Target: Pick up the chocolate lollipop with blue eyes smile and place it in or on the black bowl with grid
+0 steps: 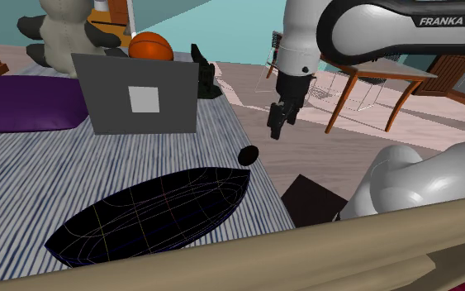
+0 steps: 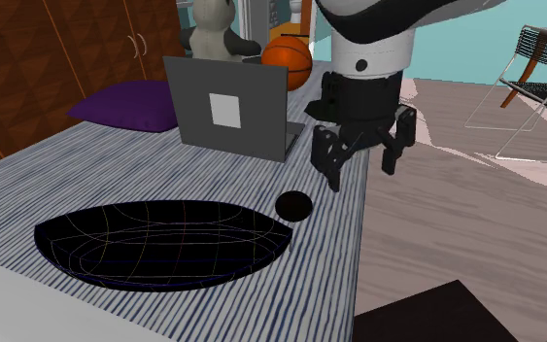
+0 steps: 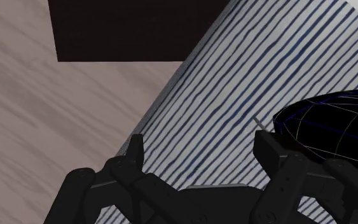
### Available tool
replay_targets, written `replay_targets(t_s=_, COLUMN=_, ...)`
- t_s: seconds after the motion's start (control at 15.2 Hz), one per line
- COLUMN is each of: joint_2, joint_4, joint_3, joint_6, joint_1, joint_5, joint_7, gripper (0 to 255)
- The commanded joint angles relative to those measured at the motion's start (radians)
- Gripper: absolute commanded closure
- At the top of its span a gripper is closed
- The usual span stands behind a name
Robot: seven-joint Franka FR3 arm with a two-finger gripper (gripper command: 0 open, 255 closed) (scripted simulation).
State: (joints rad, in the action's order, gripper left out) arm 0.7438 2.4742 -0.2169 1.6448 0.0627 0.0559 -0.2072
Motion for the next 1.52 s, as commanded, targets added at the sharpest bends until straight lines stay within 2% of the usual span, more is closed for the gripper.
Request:
replay_targets(t_s=0.0, joint_2=-0.025, joint_4=-0.006, joint_3=-0.049, joint_6=0.047, joint_1=0.011, joint_5=0.020, joint_7=-0.054, gripper=0)
replay_targets(t_s=0.4, joint_2=-0.130, joint_4=-0.053, joint_3=-0.207, joint_6=0.183, joint_1=0.028, joint_5=0.045, joint_7=-0.221, gripper=0)
replay_targets(t_s=0.92, joint_2=-0.145, joint_4=0.039, joint_3=-0.219, joint_6=0.290, joint_1=0.027, joint_5=0.050, joint_7=-0.223, gripper=0)
replay_targets(t_s=1.45, joint_2=-0.145, joint_4=0.039, joint_3=-0.219, joint_6=0.290, joint_1=0.027, joint_5=0.050, joint_7=-0.223, gripper=0)
